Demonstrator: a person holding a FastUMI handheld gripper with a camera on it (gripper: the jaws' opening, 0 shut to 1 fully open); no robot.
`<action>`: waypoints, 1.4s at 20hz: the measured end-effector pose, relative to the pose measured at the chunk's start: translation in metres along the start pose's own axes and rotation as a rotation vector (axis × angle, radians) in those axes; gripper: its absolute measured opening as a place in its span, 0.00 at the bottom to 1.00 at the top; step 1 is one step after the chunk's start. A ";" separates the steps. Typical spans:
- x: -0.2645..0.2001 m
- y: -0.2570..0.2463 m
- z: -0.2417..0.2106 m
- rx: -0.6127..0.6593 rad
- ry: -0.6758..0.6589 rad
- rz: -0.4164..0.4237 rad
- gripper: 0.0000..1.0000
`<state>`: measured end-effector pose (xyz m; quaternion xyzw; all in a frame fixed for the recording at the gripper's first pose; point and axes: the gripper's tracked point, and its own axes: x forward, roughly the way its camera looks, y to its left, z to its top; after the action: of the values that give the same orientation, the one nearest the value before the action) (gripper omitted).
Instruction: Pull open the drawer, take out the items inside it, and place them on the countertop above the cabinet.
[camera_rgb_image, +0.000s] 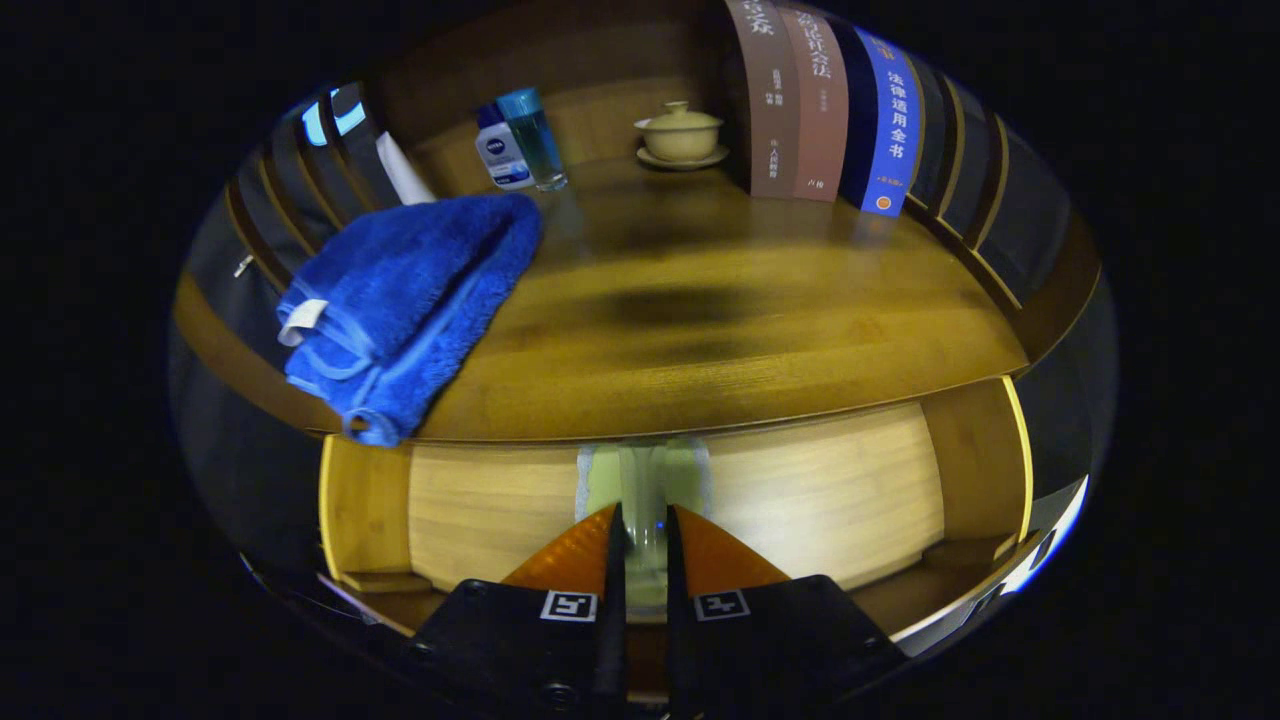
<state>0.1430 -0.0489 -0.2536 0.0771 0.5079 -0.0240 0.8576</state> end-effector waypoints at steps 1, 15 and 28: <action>-0.012 0.000 -0.001 -0.005 0.005 0.006 0.20; -0.014 0.002 0.119 -0.045 -0.089 -0.062 0.20; 0.033 0.009 0.157 -0.089 -0.060 -0.085 0.25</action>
<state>0.2965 -0.0634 -0.2068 0.0163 0.4853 -0.0402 0.8733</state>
